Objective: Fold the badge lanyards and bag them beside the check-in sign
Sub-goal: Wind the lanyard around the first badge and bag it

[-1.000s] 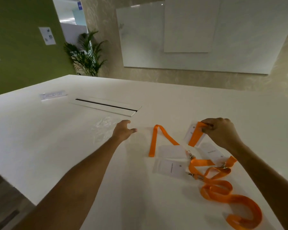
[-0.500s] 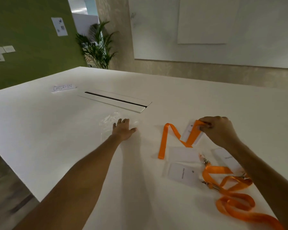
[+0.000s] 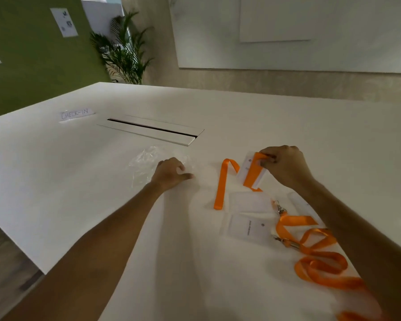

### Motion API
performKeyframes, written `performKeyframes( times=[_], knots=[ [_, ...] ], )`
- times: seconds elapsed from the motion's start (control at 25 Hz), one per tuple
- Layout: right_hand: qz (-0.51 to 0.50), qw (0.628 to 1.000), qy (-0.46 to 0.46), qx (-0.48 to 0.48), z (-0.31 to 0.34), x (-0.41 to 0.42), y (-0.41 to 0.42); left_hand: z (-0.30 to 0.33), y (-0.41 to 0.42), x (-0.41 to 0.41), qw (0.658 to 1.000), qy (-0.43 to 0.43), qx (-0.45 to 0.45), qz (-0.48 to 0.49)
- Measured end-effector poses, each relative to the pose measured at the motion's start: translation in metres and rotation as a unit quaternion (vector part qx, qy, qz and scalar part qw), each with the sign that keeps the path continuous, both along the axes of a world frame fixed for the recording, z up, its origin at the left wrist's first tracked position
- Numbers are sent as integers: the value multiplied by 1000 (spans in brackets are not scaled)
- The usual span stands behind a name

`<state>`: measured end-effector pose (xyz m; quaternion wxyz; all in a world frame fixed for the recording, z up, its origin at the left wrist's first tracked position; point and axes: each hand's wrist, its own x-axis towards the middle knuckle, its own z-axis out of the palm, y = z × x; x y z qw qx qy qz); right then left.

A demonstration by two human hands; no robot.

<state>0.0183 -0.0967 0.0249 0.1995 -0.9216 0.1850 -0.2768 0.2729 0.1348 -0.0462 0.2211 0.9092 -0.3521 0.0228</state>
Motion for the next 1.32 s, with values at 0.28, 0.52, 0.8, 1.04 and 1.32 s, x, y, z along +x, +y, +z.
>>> performKeyframes(
  times=[0.28,0.52,0.8,1.04,1.32],
  knots=[
    [3,1000,-8,-2,2,-6,6,17,-20,-5,987,8,163,-7],
    [-6,1000,-2,10,3,-15,2,22,-31,1,985,84,152,11],
    [-10,1000,-17,4,9,-26,-2,25,-28,0,979,101,169,42],
    [-19,1000,-18,10,12,-32,3,26,-25,-3,985,88,146,38],
    [-50,997,-50,33,21,-39,8,28,-38,-27,998,57,4,-30]
  ],
)
